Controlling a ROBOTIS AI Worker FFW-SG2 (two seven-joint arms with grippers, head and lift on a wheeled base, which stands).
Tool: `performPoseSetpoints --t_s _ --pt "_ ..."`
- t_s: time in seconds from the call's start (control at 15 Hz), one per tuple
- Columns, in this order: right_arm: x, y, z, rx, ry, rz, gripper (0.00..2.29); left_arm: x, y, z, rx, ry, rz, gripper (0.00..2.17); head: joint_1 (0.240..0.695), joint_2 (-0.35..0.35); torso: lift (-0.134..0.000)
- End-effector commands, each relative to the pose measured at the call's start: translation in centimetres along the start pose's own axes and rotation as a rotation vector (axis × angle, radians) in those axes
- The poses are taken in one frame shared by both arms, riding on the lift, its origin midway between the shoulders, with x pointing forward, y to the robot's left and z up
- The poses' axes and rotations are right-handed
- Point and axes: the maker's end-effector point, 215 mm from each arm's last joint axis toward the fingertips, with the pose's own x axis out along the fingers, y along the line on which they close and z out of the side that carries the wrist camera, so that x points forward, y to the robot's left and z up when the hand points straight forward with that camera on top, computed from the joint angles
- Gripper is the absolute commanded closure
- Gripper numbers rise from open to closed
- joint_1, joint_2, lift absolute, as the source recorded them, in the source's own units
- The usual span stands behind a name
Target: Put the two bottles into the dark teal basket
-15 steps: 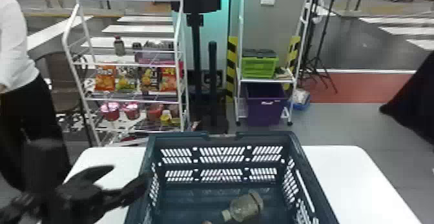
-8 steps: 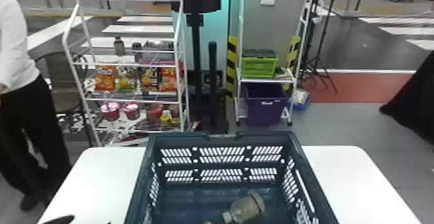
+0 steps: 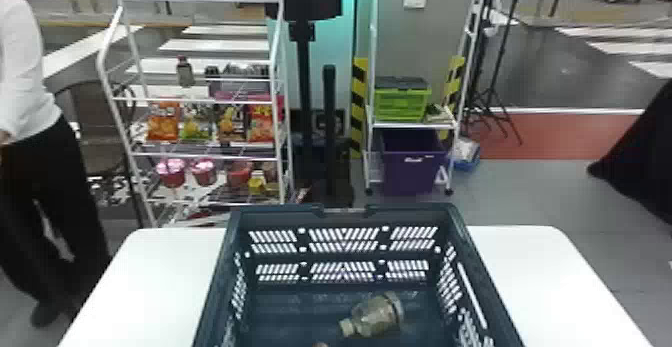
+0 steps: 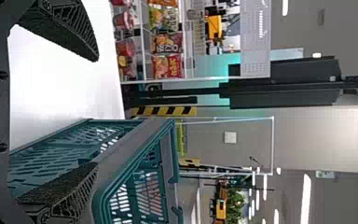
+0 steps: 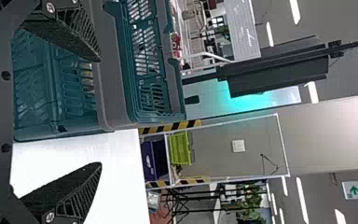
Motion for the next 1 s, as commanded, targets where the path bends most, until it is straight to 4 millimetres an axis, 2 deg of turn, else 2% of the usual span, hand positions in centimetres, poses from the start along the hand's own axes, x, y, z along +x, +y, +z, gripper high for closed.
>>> performPoseSetpoints --t_s 0.0,0.27,0.47,0.6,0.93 --pt "0.5 0.0 -1.0 0.003 0.037 0.004 0.09 -0.9 -1.4 -1.4 0.02 -0.028 0.002 0.08 0.499 0.0 0.0" --pt "0.7 0.3 -1.9 -0.013 0.071 0.02 0.09 -1.2 -4.7 -3.6 0.025 -0.024 -0.016 0.08 0.499 0.0 0.0" --pt "0.6 0.5 -1.8 -0.022 0.076 0.023 0.09 -1.1 -6.7 -4.9 0.034 -0.01 -0.021 0.08 0.499 0.0 0.0" --pt "0.4 0.6 -1.5 -0.044 0.074 0.028 0.09 -1.1 -7.4 -5.3 0.033 -0.005 -0.021 0.08 0.499 0.0 0.0" --pt "0.0 0.7 -0.7 -0.068 0.05 0.029 0.09 -1.4 -7.4 -5.3 0.024 0.0 -0.017 0.08 0.499 0.0 0.0"
